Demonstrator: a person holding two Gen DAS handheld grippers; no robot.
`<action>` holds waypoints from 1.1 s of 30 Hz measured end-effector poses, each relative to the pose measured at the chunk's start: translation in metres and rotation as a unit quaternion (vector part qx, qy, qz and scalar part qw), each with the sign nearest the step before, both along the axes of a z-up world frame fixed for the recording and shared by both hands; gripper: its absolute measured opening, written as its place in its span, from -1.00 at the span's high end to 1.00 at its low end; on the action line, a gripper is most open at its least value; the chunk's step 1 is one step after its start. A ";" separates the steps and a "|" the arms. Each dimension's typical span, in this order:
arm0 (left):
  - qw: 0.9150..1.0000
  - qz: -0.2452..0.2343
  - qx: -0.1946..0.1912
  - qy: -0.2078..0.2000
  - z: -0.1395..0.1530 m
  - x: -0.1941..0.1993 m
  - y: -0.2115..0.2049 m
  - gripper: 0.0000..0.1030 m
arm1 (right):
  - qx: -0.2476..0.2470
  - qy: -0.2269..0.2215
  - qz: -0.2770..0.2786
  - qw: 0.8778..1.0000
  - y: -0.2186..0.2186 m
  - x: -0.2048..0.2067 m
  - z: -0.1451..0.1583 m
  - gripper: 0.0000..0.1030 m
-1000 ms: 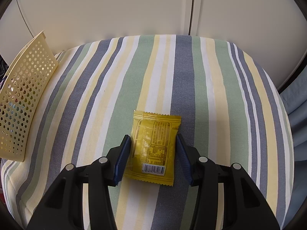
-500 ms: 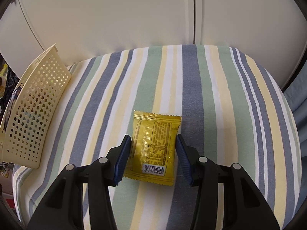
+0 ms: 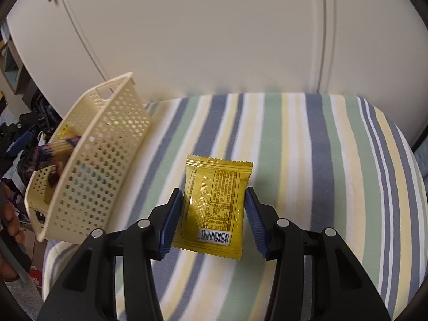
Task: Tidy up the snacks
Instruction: 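Carry the small clear cookie packet into the basket and open the left gripper, then carry the yellow square packet into the basket and open the right gripper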
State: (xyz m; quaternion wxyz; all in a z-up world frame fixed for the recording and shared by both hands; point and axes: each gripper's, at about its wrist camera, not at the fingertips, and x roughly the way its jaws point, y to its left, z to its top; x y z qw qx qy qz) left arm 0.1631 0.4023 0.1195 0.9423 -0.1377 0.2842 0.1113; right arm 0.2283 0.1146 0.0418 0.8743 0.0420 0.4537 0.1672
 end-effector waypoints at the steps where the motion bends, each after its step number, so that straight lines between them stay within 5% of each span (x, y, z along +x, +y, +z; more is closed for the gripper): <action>1: 1.000 0.004 -0.001 -0.003 0.001 -0.002 0.002 -0.69 | 0.004 -0.004 0.005 1.000 0.005 -0.001 0.005 0.07; 13: 0.997 0.068 0.019 -0.024 0.015 -0.020 0.044 -0.81 | 0.034 -0.052 0.101 0.993 0.099 -0.007 0.056 0.07; 22: 0.993 0.092 0.060 -0.032 0.028 -0.031 0.053 -0.88 | 0.008 -0.056 0.154 0.986 0.174 -0.013 0.052 0.07; 33: 0.994 0.093 0.058 -0.027 0.028 -0.030 0.056 -0.95 | -0.014 -0.039 0.169 0.985 0.205 -0.018 0.032 0.06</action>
